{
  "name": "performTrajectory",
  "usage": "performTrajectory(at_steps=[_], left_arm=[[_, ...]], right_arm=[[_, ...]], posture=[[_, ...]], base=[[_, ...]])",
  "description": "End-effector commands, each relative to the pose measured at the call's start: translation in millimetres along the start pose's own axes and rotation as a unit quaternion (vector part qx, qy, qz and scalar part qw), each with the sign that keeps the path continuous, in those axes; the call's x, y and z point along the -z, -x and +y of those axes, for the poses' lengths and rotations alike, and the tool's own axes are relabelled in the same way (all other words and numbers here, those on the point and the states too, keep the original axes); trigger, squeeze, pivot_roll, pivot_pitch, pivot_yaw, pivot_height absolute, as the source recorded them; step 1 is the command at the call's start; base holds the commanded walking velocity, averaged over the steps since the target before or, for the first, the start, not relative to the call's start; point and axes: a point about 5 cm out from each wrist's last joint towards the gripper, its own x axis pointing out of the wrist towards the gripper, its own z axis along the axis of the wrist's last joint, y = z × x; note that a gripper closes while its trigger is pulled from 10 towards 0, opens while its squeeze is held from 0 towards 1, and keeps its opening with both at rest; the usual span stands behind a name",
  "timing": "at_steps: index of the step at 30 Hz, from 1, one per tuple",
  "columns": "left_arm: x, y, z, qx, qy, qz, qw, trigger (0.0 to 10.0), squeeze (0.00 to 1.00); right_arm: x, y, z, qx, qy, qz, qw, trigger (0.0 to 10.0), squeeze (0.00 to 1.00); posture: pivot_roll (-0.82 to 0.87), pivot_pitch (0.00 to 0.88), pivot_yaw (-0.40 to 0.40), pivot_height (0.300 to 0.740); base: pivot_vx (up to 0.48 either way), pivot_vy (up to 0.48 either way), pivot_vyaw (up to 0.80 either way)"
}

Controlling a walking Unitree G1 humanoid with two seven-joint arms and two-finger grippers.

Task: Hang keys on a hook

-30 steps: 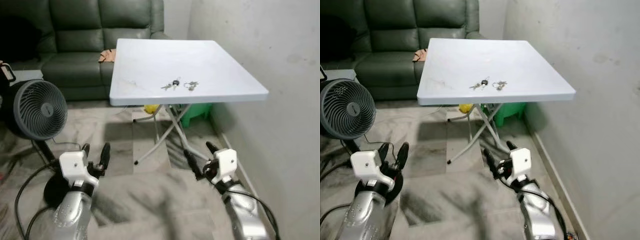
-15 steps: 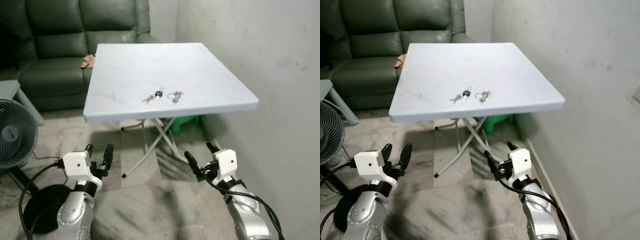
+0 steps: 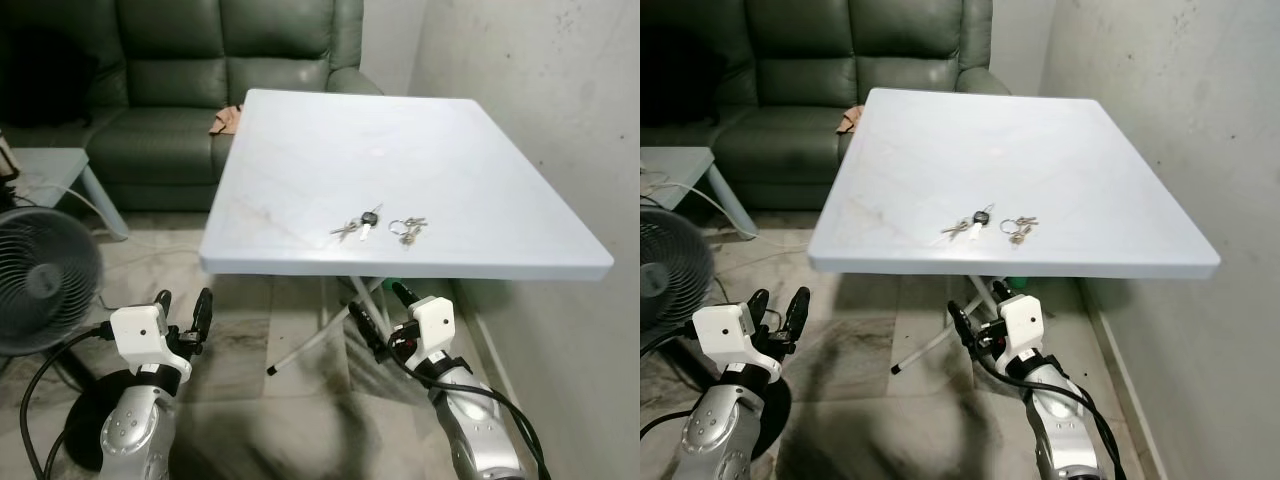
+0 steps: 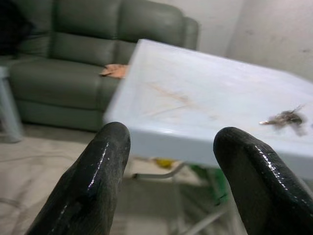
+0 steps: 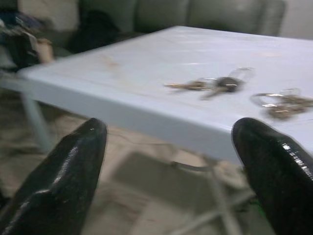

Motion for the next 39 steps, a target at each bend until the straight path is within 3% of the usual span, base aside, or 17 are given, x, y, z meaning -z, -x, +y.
performTrajectory(at_steps=[1,16,26,39], left_arm=[[-4,0.3,7.6,-0.007,-0.01,-0.003,1.0,10.0,0.0],[-3,1.2,4.9,-0.013,-0.008,-0.002,1.0,10.0,0.0],[-6,1.1,-0.2,-0.002,-0.027,-0.019,0.999,10.0,0.0],[-4,3.4,-18.8,0.074,-0.086,-0.022,0.993,10.0,0.0]], right_arm=[[-5,-4.6,4.8,-0.007,-0.005,-0.012,1.0,10.0,0.0],[-4,-1.7,2.9,-0.013,-0.005,-0.007,1.0,10.0,0.0],[-4,-2.5,0.7,-0.009,0.0,-0.003,1.0,10.0,0.0],[-6,-2.8,-4.1,0.013,0.007,0.004,1.0,10.0,0.0]], posture=[[-0.07,0.0,-0.02,0.74],[-0.07,0.0,-0.032,0.74],[-0.07,0.0,-0.038,0.74],[-0.07,0.0,-0.043,0.74]], base=[[0.458,0.0,0.0],[0.443,0.0,0.0],[0.0,0.0,0.0],[0.0,0.0,0.0]])
